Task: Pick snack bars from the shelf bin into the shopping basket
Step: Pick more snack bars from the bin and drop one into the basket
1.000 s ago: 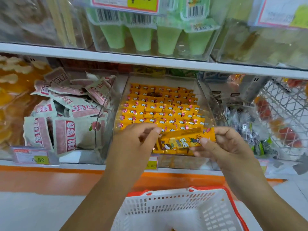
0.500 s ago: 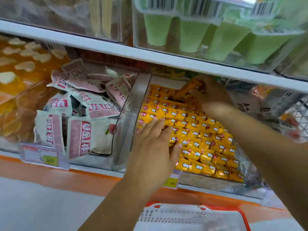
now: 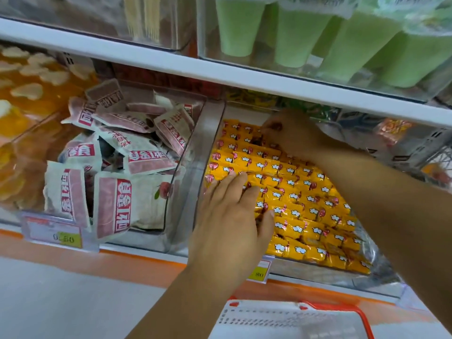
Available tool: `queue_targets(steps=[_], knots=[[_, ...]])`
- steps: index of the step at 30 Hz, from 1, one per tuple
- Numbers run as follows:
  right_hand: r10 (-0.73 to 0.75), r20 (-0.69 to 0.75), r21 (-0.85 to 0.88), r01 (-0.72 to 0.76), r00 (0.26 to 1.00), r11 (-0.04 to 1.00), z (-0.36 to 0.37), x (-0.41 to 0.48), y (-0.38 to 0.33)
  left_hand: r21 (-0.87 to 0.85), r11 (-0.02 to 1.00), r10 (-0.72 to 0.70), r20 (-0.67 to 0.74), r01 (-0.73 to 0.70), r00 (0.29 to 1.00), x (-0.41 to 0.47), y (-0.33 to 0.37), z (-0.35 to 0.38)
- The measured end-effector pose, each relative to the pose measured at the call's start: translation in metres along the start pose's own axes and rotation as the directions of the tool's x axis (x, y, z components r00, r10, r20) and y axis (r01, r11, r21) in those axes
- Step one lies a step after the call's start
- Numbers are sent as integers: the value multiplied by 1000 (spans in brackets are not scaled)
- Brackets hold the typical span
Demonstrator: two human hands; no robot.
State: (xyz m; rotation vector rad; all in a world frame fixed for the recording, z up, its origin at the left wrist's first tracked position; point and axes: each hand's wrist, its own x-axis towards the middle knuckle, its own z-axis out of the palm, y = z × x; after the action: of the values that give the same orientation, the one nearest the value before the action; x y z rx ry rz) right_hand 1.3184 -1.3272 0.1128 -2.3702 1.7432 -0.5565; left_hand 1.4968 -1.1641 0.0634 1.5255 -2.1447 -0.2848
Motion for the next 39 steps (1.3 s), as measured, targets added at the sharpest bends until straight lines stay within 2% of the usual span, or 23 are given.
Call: queue_targets(steps=[2,5,7,12,16,19,22,26,30,33,35,39], knots=[[7,-29,44,-6,1000,999,6,7,-15,2,1000,3,-6,-3,1000,0,0,0],[27,43,-50,-25,999,998,25,17,-28,-7,1000,13,-32,-13,999,0,-1,2],[56,-28,-37,-57,998,998,28,15,-31,-30,999,13,-39,-14,999,-1,-2,2],[149,-189,176,-115,971,978,5,-27,-38,-168,985,-33,-7,31,999,-1,3,-8],[203,-322,350,-83,925,933,-18,-93,-49,-342,932,-122,22,122,992,-3,6,-21],[293,-332,601,-38,896,798,-30,-149,-63,-408,902,-148,15,141,989,-8,10,-31],[310,-322,724,22,895,689,-36,-194,-72,-483,863,-125,74,146,989,-18,14,-41],[387,-218,824,-44,896,565,-41,-240,-81,-702,696,-50,160,149,986,-38,26,-58],[461,-16,934,-152,887,325,-50,-277,-90,-791,566,-45,252,233,967,-58,36,-68],[497,-1,950,-154,868,270,-46,-295,-95,-802,483,-49,376,351,926,-71,42,-70],[512,15,971,-135,859,199,-42,-301,-96,-805,431,-63,423,407,904,-76,43,-72],[499,53,985,-126,865,114,-43,-301,-96,-854,319,-113,396,411,911,-72,43,-78]])
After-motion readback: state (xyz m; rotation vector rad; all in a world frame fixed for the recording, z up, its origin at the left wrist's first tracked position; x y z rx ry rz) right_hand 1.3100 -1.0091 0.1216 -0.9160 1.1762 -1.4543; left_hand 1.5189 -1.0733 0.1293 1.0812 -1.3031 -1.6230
